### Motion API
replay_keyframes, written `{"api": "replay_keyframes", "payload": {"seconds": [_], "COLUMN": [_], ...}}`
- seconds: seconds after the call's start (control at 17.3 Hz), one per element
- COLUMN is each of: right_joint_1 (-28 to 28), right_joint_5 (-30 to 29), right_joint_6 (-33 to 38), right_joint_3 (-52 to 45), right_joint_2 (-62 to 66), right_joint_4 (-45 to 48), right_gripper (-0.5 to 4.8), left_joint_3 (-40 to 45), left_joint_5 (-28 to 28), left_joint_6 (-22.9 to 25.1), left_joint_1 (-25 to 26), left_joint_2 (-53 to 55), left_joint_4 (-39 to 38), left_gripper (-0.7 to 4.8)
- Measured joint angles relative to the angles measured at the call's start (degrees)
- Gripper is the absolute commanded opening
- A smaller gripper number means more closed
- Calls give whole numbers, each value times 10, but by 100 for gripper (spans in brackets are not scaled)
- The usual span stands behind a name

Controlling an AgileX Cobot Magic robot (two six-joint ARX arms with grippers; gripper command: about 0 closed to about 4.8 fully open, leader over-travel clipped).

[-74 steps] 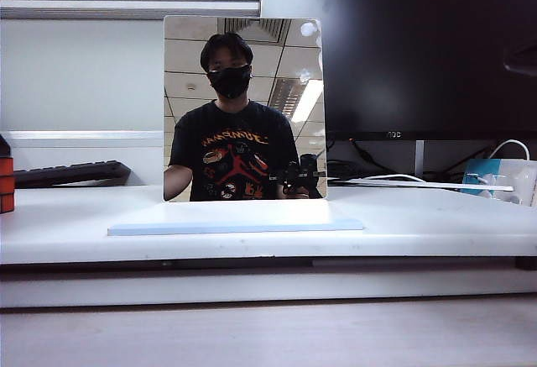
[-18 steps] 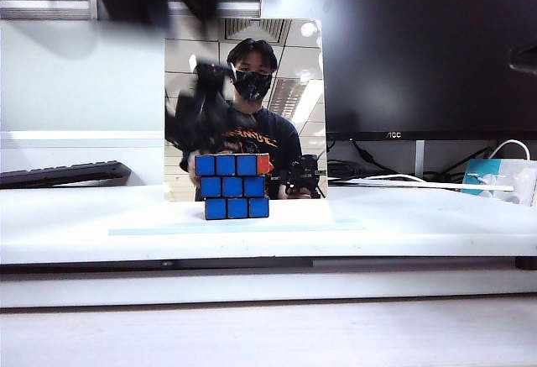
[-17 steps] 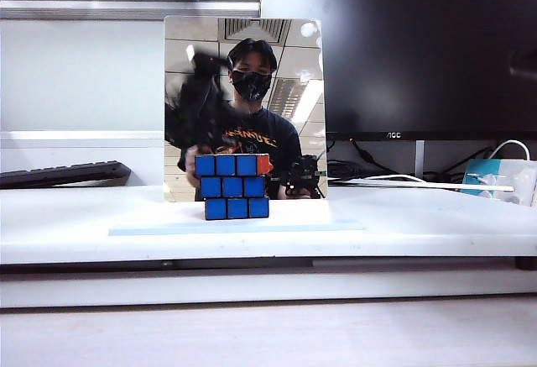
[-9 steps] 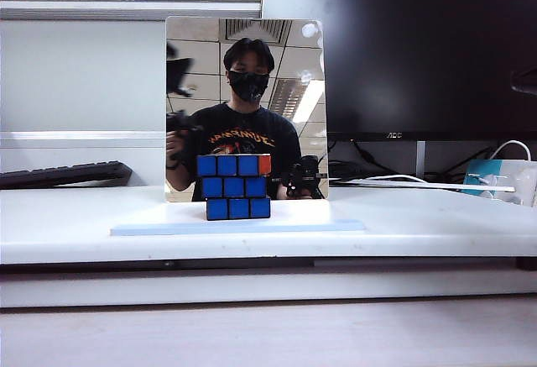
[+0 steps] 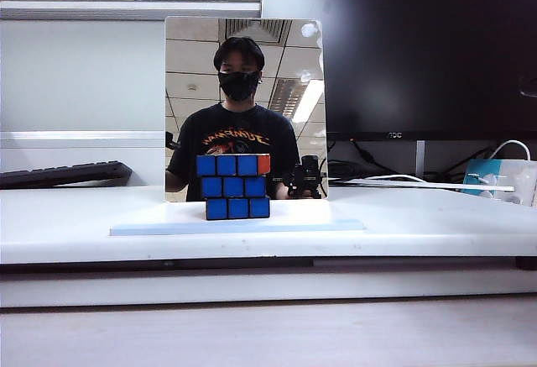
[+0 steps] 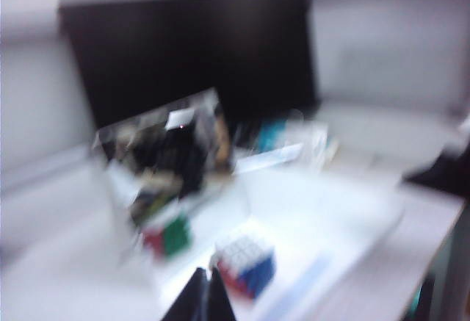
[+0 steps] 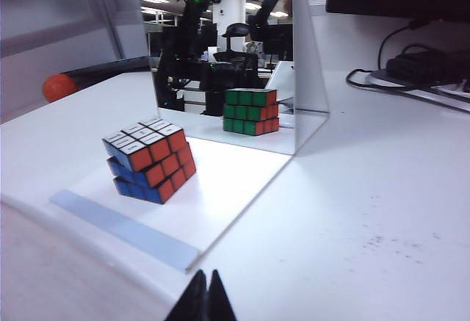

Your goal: Move the the Rubik's Cube near the mirror.

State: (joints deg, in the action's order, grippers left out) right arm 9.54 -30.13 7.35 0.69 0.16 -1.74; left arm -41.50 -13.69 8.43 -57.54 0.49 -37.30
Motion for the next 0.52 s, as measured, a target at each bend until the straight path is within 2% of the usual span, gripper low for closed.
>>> {"api": "replay_keyframes", "payload": {"seconds": [0.23, 0.52], "right_joint_1": [2, 2], "right_joint_5": [-14, -14], "right_joint_6": [0, 0], "right_joint_3": [0, 0], "right_joint_2": [0, 0], "right_joint_4": [1, 1], "right_gripper": [0, -1], "left_joint_3": [-1, -1], "left_joint_5": [-5, 0], "left_joint_6": [-40, -42], "left_joint_1": [0, 0], "left_joint_2": [-2, -2], "left_joint_4": [-52, -68], "left_gripper": [-5, -5]}}
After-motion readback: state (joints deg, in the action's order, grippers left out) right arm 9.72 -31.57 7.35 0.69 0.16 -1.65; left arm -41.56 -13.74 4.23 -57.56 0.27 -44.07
